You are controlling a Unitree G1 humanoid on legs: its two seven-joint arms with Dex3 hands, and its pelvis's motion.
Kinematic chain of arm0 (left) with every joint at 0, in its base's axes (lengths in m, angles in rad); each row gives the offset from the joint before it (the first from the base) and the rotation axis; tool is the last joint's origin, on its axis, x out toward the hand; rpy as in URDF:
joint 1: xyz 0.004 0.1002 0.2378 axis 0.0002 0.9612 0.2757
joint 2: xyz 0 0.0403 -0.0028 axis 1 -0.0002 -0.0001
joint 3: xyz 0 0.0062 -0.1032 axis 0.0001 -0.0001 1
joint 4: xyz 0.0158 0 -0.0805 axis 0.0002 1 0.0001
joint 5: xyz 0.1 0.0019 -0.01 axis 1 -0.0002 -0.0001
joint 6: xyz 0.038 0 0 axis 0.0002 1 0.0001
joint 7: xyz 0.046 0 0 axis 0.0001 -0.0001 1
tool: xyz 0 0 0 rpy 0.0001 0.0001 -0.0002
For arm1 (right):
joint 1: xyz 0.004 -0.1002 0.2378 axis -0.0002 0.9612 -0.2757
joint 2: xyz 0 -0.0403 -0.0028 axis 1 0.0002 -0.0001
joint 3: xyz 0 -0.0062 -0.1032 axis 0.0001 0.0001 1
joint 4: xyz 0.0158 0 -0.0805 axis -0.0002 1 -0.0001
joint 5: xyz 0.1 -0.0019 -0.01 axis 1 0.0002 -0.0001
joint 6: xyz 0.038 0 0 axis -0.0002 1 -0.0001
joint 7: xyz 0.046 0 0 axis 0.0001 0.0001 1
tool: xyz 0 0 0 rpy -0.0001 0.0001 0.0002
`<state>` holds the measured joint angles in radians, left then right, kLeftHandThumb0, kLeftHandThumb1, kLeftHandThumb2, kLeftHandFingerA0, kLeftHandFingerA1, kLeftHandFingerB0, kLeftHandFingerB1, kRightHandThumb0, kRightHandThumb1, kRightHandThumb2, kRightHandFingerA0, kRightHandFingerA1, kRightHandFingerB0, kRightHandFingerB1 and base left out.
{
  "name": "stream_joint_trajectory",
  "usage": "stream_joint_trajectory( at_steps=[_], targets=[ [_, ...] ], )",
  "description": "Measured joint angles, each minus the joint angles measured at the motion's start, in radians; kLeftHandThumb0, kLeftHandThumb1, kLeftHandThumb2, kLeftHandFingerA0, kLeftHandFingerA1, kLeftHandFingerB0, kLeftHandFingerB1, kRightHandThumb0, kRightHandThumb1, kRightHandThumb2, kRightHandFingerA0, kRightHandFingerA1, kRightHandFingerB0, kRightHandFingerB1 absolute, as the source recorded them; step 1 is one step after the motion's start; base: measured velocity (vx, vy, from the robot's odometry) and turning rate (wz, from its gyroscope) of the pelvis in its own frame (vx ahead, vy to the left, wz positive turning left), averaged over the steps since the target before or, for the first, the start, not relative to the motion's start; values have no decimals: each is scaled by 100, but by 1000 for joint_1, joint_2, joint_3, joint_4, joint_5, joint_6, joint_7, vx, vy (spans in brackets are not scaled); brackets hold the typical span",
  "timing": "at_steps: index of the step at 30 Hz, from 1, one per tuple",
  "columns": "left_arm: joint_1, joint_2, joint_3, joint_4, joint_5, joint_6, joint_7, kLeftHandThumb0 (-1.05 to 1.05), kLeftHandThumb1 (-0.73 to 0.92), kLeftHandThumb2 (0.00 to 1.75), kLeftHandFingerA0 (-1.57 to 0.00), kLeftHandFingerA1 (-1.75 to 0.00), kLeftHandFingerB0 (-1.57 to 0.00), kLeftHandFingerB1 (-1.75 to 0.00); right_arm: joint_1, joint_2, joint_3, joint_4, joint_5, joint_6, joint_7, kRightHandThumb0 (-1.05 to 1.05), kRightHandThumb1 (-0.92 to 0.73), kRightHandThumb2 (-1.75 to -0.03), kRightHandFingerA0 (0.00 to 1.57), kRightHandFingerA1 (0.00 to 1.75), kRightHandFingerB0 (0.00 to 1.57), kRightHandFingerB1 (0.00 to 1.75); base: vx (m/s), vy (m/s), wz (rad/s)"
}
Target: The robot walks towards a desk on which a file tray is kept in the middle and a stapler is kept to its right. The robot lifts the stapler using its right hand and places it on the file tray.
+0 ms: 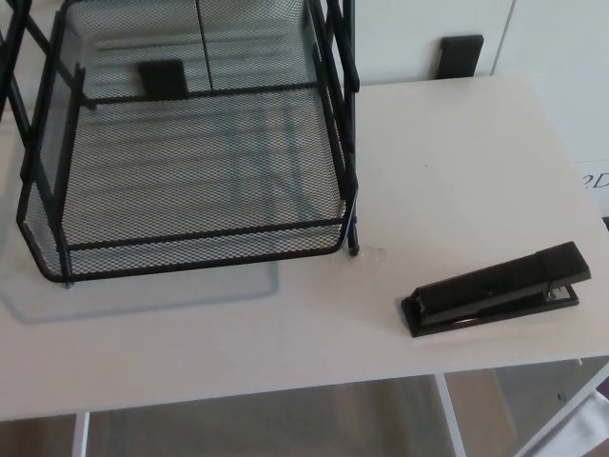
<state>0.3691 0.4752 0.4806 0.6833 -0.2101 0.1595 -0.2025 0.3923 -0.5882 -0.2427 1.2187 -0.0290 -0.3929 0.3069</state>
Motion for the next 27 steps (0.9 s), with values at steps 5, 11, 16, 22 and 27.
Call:
stream_joint_trajectory(
  at_steps=[5,11,16,22,27],
  targets=[
    [-2,0,1,-16,0,2,0,-37,35,51,-75,-46,-77,-45,1,0,-2,1,1,0,0,-56,-63,-59,14,29,0,17,0,0,0],
    [-6,0,2,-39,0,7,1,-27,33,50,-74,-48,-77,-46,1,1,-3,2,2,0,0,-56,-63,-59,14,29,0,17,0,0,0],
    [1,-8,16,-66,-7,13,1,-65,57,58,-47,-50,-46,-38,-27,7,-44,-70,20,3,1,-78,-45,-77,8,40,0,0,2,0,-2],
    [4,-37,69,-129,-23,13,5,-58,66,60,-54,-49,-52,-42,-146,5,-181,-293,94,14,2,-72,-49,-87,10,57,0,17,0,0,1],
    [-27,-51,180,-163,-52,14,43,-57,66,60,-53,-50,-41,-40,-274,-14,-283,-468,151,55,-1,-100,-51,-91,20,86,1,53,4,-4,3]
  ],
)
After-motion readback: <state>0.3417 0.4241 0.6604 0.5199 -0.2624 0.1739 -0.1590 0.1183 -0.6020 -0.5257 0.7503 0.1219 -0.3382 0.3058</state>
